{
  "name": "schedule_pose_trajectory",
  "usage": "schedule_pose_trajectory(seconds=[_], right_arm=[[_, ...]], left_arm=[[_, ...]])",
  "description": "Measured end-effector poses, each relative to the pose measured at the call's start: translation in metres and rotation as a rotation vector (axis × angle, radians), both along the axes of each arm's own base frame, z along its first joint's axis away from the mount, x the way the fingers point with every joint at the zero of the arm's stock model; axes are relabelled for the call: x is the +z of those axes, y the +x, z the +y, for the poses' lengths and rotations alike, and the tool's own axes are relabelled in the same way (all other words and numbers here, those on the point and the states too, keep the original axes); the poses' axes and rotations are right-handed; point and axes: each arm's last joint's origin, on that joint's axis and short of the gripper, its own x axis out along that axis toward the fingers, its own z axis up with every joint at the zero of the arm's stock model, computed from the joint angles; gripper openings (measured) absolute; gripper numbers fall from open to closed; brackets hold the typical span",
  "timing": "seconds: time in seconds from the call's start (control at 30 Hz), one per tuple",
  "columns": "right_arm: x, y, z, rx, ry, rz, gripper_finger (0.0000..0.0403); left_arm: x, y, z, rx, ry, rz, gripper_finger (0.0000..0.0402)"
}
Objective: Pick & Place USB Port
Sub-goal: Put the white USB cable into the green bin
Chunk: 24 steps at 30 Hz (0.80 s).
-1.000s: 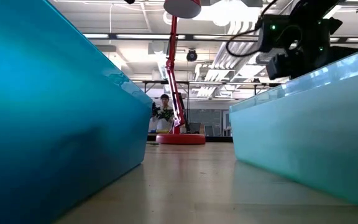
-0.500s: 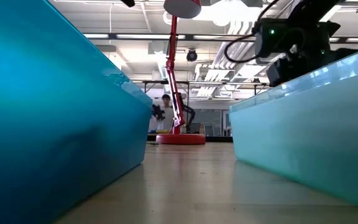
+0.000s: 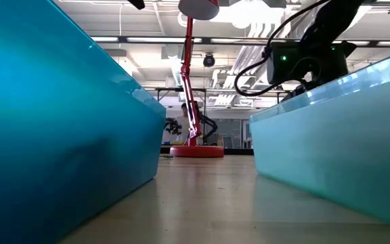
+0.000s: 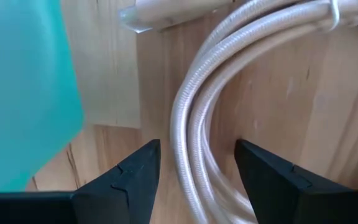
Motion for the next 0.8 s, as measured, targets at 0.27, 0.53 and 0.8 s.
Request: schedule_pose_trajectory(seconds=[0.27,0.53,0.8], right_arm=[[-0.001,0.0,-0.001,-0.02,-0.056,0.003,0.0151],[0.002,0.001,-0.003,-0.026,-0.134,-0.016,0.0022],[0.027,0.018,0.004,0.006,-0.302,-0.017,0.0013]], left_arm=[[-0.001,0.0,0.0,0.001,-0.015,0.008,0.0182],[-0.001,0.0,-0.001,0.004,-0.027,0.009,0.0182],[-0.002,-0.001,-0.002,0.01,-0.082,0.033,0.0182]])
